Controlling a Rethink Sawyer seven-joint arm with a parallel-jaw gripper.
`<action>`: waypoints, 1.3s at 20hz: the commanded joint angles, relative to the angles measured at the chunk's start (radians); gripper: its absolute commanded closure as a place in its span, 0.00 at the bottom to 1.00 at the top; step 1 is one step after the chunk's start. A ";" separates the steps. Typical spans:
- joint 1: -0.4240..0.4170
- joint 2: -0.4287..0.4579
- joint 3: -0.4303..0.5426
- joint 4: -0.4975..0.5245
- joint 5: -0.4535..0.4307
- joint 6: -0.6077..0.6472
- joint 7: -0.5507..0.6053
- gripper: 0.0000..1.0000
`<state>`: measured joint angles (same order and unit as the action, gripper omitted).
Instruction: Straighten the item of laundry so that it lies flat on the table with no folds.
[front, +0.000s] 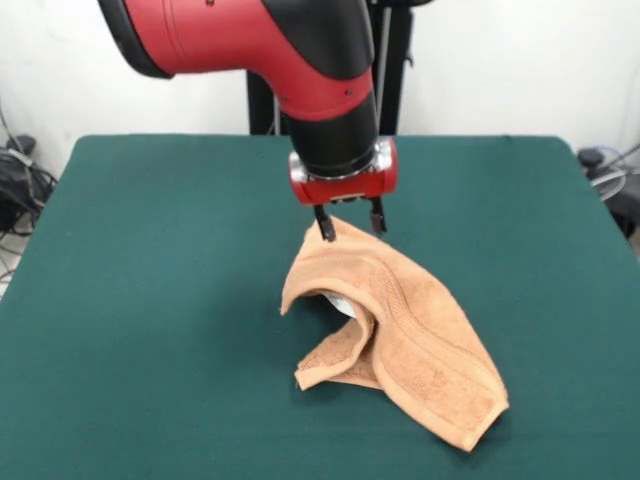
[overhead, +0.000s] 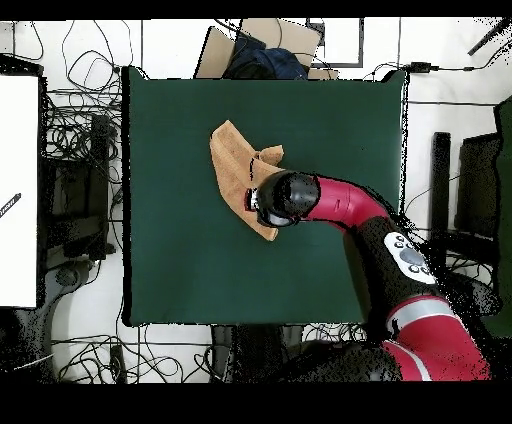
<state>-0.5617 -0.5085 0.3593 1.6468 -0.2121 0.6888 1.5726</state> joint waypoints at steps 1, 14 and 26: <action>0.035 0.096 -0.031 -0.129 -0.051 -0.007 0.047 0.00; 0.008 0.142 0.000 -0.153 -0.059 -0.063 0.011 0.00; -0.003 0.124 0.011 -0.109 -0.065 -0.128 0.024 1.00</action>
<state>-0.5628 -0.3974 0.3572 1.5440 -0.2121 0.6732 1.5726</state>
